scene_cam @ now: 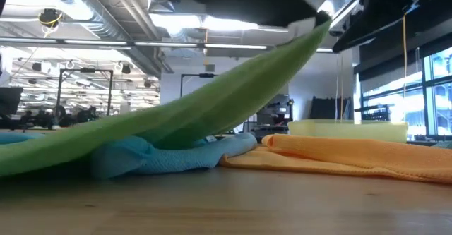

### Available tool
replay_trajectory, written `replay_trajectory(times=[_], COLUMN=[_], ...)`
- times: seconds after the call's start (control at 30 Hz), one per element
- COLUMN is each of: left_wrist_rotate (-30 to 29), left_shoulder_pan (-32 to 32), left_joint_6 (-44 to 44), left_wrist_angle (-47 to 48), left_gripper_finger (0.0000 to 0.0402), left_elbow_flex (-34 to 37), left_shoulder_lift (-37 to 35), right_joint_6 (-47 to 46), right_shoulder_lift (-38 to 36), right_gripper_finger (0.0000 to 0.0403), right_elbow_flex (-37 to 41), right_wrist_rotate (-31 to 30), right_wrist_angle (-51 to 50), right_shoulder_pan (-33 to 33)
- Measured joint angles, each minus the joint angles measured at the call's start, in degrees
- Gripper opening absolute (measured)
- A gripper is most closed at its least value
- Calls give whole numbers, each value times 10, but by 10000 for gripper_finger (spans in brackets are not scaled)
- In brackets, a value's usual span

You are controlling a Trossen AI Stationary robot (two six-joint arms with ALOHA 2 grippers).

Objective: Fold microfiber towels
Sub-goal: Fold the green microfiber cloth

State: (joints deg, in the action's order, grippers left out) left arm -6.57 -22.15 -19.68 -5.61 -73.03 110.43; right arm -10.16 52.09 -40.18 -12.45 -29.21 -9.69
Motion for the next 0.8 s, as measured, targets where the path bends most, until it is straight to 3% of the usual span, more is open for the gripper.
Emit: replay_trajectory(times=[0.27, 0.43, 0.8], left_wrist_rotate=[-15, -16, -9], left_shoulder_pan=[0, 0, 5], left_joint_6=[29, 45, 63], left_wrist_angle=[-26, -27, -30], left_gripper_finger=[0, 5, 120], left_elbow_flex=[0, 0, 0], left_shoulder_lift=[0, 2, 6], right_joint_6=[26, 44, 62], right_shoulder_lift=[45, 71, 88], right_gripper_finger=[194, 194, 194], right_elbow_flex=[0, 0, 0], right_wrist_rotate=[5, 59, 63], right_wrist_angle=[11, 30, 83], right_shoulder_pan=[0, -7, -57])
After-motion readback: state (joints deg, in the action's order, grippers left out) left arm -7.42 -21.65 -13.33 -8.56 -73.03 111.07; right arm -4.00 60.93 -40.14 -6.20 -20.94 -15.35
